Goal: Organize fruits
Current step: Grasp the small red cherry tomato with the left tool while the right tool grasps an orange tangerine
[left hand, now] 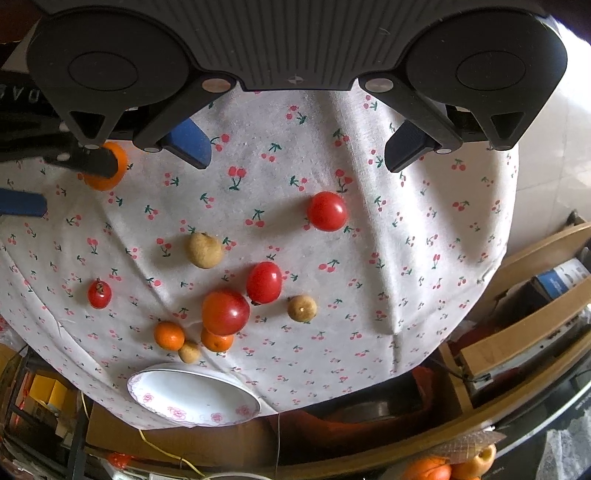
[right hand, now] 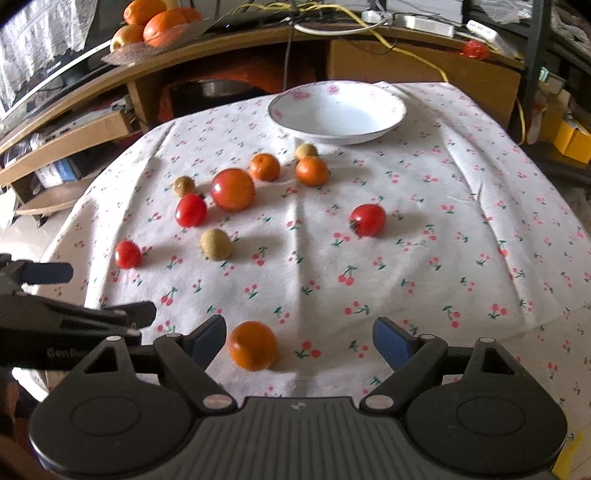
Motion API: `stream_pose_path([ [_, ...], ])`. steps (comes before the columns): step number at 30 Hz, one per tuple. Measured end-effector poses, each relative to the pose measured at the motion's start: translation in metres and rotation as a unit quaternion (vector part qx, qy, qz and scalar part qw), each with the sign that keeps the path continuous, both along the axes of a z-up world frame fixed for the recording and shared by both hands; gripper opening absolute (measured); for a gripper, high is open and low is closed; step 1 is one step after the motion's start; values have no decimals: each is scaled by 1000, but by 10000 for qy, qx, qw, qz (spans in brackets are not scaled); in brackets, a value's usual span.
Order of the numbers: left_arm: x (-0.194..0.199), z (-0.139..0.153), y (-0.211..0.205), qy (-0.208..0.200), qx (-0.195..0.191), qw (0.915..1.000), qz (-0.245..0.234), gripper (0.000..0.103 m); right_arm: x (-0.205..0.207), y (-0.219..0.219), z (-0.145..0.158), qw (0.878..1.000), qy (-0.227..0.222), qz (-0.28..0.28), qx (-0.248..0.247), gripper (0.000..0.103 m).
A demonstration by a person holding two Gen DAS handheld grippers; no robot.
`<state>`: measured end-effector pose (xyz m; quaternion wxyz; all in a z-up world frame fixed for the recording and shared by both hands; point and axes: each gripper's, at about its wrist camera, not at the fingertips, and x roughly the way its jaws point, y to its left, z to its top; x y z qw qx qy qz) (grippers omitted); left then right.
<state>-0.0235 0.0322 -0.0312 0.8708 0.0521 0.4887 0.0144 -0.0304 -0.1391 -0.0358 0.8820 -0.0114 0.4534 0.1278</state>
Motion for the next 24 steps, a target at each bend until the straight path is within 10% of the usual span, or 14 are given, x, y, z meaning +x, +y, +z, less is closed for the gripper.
stream_pose_path([
  [15, 9, -20, 20, 280, -306, 9987, 306, 100, 3, 15, -17, 9979, 306, 563, -58, 47],
  [19, 11, -17, 28, 182, -490, 9975, 477, 73, 6, 16, -17, 9976, 276, 632, -65, 41],
  [24, 22, -15, 31, 146, -554, 9964, 623, 72, 7, 15, -17, 9974, 278, 666, -23, 39],
])
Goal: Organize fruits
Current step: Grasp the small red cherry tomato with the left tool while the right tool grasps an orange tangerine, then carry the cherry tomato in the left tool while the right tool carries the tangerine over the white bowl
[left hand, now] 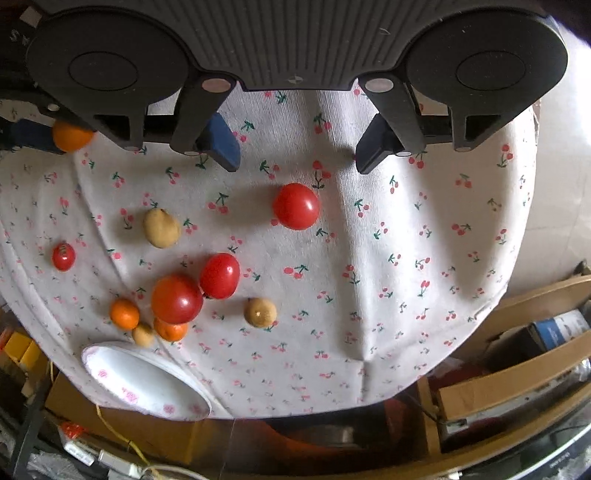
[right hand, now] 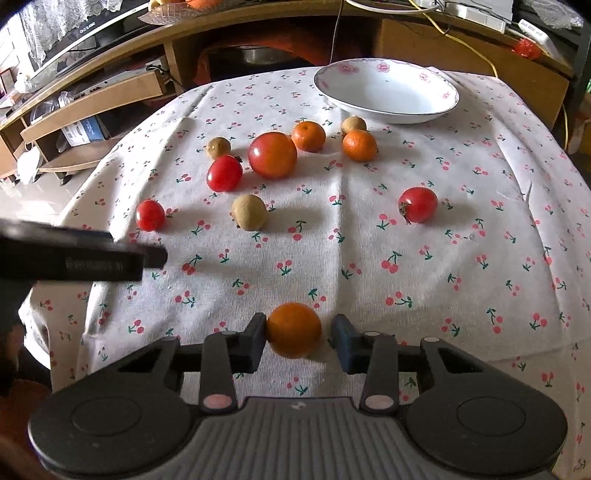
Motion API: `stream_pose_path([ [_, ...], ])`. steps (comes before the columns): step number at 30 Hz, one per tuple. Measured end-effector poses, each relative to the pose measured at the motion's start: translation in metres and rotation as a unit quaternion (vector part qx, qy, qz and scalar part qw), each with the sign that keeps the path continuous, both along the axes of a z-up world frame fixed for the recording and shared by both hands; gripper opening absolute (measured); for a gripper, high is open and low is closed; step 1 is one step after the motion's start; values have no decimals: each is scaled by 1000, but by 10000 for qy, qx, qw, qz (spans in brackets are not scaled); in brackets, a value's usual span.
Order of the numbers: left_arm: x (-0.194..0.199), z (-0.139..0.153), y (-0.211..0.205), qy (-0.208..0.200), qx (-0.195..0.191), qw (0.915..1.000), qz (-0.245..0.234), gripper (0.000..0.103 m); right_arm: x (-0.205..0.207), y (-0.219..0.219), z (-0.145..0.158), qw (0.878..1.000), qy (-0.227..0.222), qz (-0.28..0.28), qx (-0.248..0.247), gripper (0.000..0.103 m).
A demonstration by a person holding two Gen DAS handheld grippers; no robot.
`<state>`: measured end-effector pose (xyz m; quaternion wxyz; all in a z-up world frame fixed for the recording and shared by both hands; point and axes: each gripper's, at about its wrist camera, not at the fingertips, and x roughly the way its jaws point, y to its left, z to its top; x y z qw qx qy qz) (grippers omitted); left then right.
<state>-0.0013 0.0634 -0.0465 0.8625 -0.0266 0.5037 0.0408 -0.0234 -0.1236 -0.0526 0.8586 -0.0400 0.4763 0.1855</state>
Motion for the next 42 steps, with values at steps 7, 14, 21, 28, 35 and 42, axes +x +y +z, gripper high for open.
stream_pose_path([
  [7, 18, 2, -4, -306, 175, 9994, 3, 67, 0, 0, 0, 10000, -18, -12, 11, 38],
  [14, 18, -7, 0, -225, 89, 9997, 96, 72, 2, 0, 0, 10000, -10, -6, 17, 39],
  [21, 19, -15, 26, 64, -502, 9959, 747, 91, 4, -1, -1, 10000, 17, -3, 64, 39],
  [28, 20, -2, 5, -278, 40, 9994, 195, 47, 4, -2, -1, 9999, 29, 10, 97, 38],
  [35, 12, -1, -8, -231, 261, 9994, -58, 35, 6, -7, -1, 9998, 85, -26, 200, 35],
  [42, 12, 0, -11, -203, 211, 9994, -164, 34, 3, -7, 0, 9998, 49, 62, 194, 31],
])
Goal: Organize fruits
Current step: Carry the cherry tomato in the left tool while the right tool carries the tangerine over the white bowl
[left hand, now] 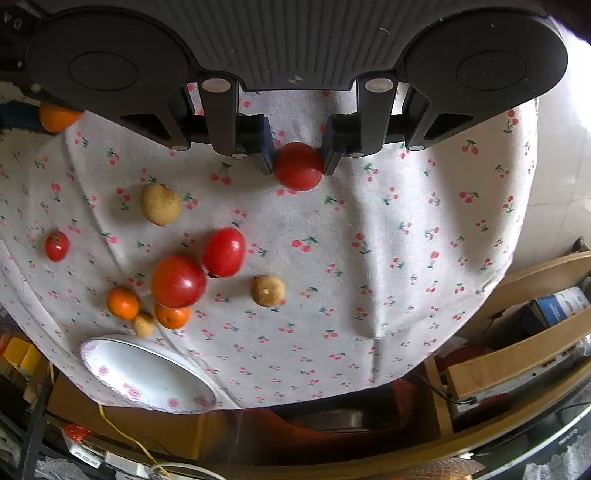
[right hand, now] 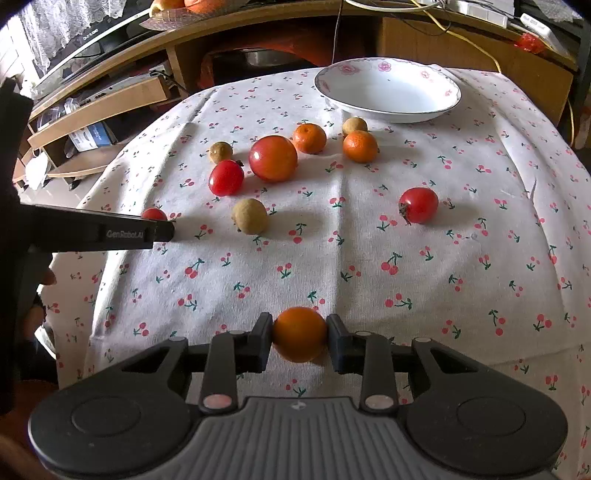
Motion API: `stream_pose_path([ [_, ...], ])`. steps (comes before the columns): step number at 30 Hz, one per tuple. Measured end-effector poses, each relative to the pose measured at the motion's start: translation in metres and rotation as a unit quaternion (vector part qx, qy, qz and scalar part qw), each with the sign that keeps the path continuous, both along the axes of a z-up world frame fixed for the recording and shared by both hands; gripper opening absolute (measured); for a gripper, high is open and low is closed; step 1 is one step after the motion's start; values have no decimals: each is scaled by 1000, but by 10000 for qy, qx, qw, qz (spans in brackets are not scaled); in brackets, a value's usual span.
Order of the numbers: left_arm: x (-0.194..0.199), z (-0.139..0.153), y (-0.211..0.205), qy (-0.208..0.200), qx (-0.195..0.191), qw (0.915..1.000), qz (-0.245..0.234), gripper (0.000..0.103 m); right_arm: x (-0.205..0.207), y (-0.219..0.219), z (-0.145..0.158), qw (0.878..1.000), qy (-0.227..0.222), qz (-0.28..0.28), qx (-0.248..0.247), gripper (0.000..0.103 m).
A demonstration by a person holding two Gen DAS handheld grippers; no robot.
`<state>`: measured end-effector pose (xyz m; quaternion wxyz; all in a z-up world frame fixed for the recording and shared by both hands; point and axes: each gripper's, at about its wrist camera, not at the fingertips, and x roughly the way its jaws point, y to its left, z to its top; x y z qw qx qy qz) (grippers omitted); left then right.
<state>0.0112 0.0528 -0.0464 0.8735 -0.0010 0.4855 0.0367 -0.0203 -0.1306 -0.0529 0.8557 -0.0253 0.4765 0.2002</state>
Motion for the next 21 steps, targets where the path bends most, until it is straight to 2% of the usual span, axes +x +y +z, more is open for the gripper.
stream_pose_path([
  [4, -4, 10, -7, -26, -139, 9998, -161, 34, 2, -7, 3, 9999, -21, -96, 82, 31],
  [7, -2, 21, -17, -196, -208, 9988, -387, 34, 3, -16, 9, 9995, -111, -240, 143, 31],
  [14, 9, 26, -37, -305, -493, 9955, -752, 34, 11, -32, 23, 9976, -259, -520, 365, 31],
  [21, 28, 40, -50, -456, -670, 9917, -996, 34, 22, -39, 39, 9961, -533, -611, 344, 31],
])
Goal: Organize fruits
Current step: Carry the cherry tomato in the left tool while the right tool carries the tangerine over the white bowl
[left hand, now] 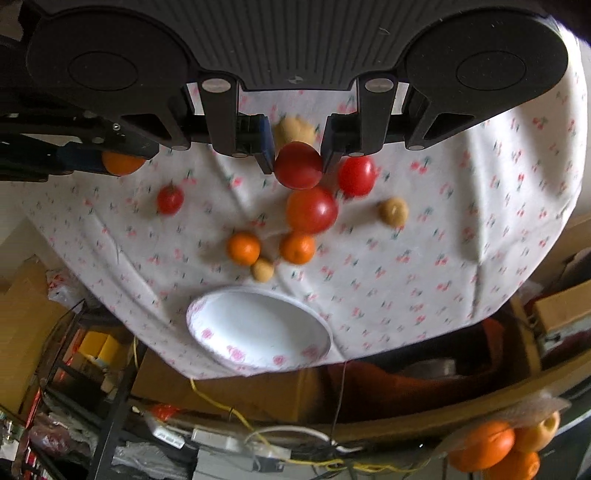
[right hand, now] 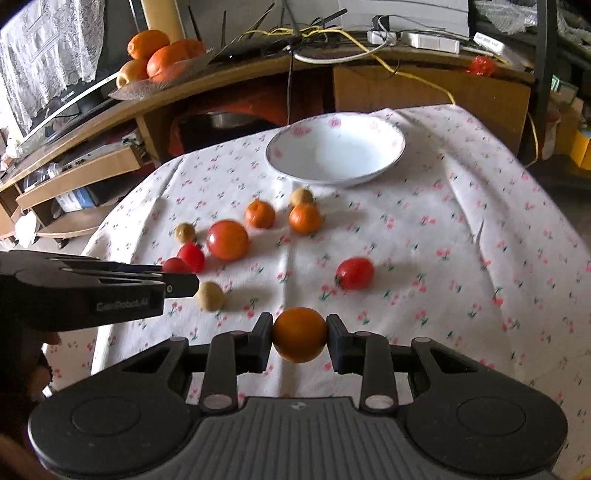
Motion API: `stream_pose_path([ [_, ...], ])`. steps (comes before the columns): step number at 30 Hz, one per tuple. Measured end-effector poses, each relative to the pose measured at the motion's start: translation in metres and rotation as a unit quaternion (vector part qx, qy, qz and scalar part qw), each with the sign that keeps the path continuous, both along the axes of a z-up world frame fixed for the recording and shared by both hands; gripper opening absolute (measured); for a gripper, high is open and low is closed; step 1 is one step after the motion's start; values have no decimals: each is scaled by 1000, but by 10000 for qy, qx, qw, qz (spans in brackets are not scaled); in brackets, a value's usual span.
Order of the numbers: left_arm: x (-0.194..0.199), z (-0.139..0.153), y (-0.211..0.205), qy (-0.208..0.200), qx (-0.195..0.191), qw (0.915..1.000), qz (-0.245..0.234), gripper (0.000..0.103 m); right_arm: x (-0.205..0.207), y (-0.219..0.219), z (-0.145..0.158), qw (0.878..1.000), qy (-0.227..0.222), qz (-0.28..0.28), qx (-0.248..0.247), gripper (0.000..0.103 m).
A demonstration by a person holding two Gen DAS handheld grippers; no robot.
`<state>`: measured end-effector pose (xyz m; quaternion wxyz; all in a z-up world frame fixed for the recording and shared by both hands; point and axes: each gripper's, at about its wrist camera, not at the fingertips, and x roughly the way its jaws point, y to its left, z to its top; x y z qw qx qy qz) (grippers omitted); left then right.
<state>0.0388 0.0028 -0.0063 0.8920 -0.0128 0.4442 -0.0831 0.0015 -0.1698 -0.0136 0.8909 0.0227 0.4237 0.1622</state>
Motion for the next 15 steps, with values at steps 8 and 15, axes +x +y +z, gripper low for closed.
stream_pose_path([
  [8, 45, 22, -17, -258, -18, 9994, -217, 34, 40, -4, 15, 9997, -167, -117, -111, 31],
  [15, 92, 25, -31, -299, 59, 9991, -306, 34, 94, -6, 26, 9990, -316, -201, -242, 31],
])
